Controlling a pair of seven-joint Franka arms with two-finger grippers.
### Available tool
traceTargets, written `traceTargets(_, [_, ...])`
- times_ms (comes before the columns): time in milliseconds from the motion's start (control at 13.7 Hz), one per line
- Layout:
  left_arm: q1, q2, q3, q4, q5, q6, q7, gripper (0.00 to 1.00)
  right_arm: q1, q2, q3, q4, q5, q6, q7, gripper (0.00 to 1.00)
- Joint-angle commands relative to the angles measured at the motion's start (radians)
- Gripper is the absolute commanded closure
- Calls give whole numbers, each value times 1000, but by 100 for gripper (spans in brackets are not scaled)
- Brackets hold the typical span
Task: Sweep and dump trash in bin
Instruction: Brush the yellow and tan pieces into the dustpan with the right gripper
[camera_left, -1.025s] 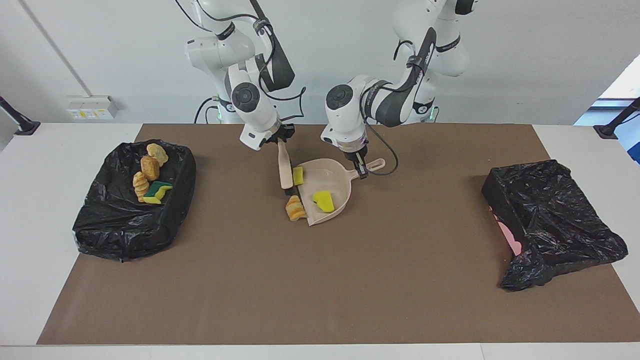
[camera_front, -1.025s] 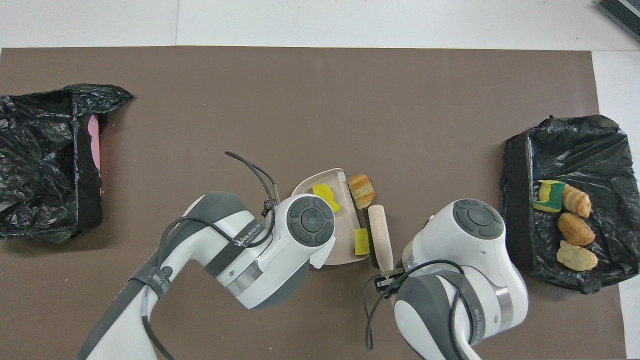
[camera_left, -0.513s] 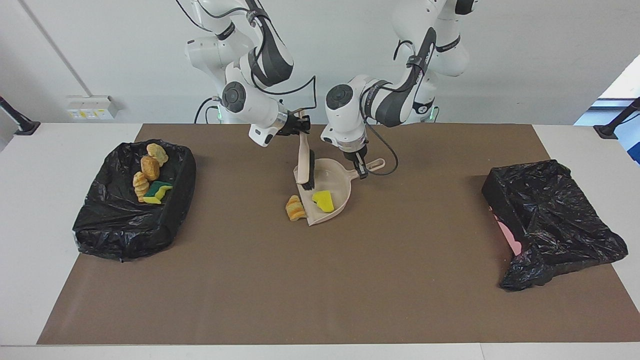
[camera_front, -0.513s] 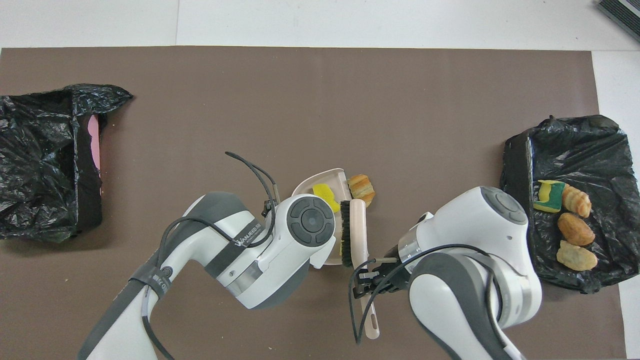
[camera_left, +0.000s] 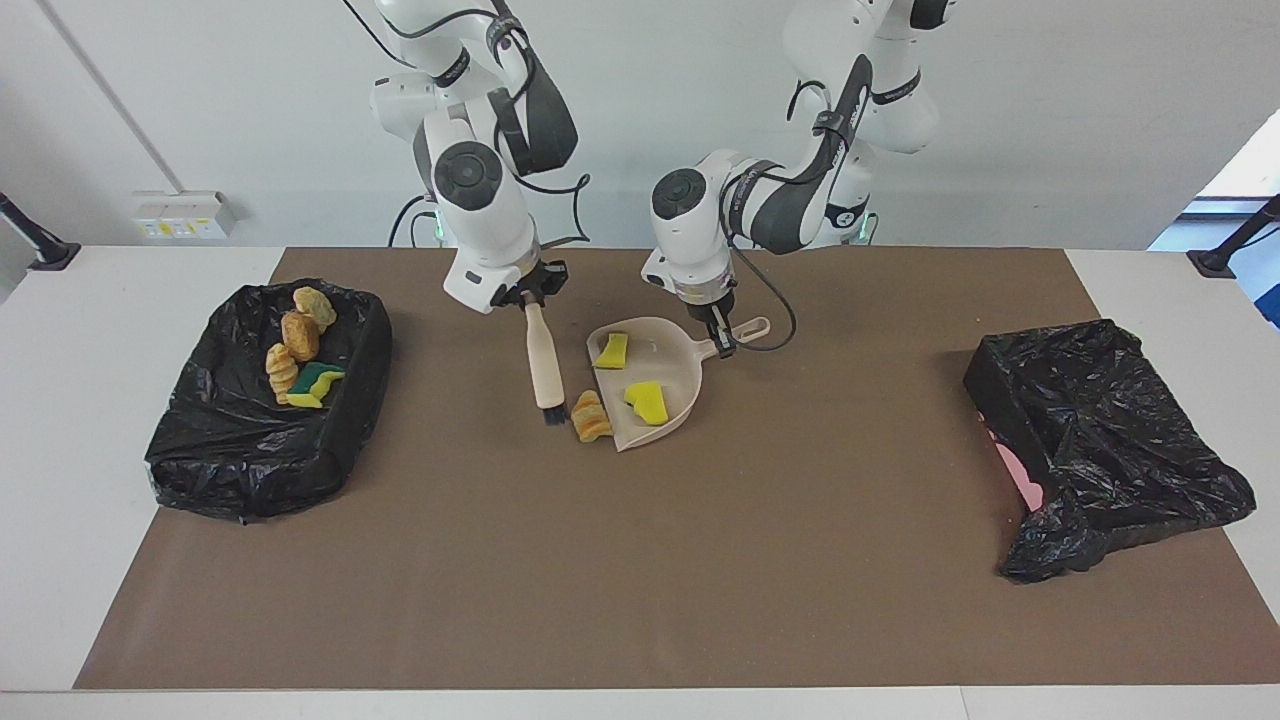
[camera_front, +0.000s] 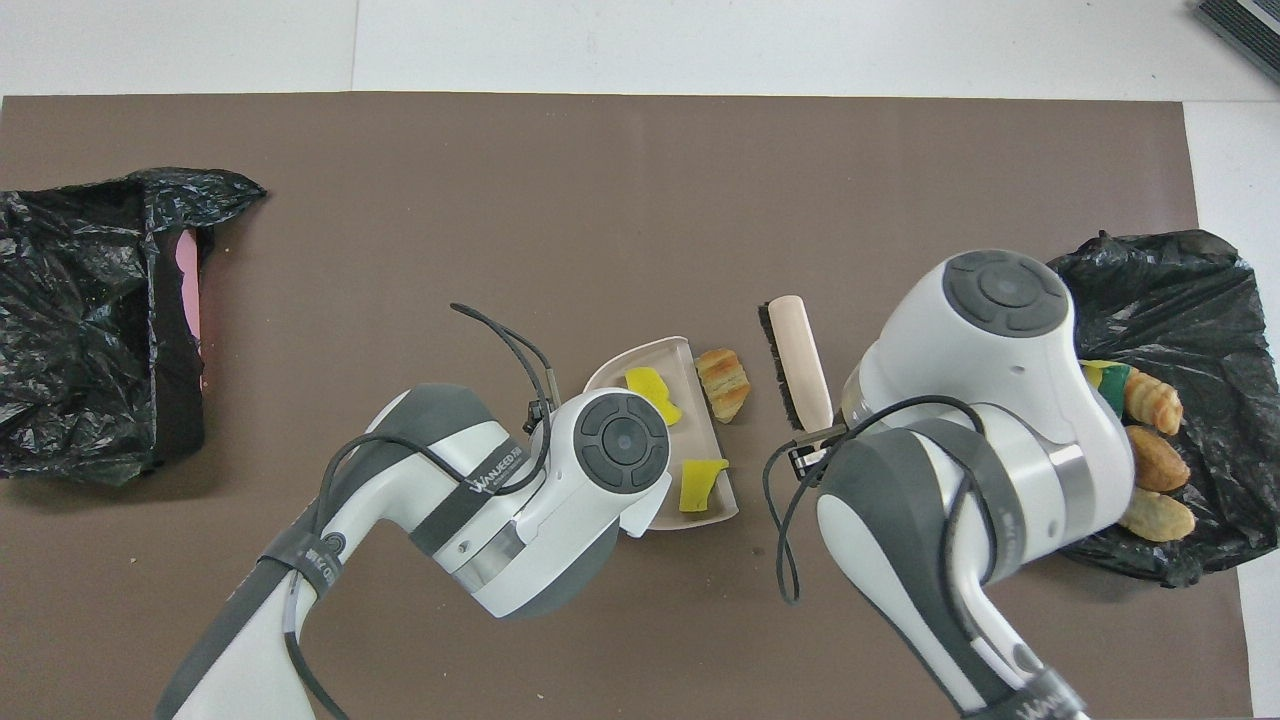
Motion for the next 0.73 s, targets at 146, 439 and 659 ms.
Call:
traceTargets(146, [-17, -11, 12, -26, 11, 11, -2, 100, 56, 229, 7, 160, -232, 46, 20, 100])
traceTargets(439, [-15, -11, 12, -26, 11, 11, -23, 100, 60, 193, 7, 81, 147, 17, -20, 100])
traceTargets(659, [-14, -11, 10, -26, 10, 12, -28, 100, 49, 158, 7, 39, 382, 28, -45, 100])
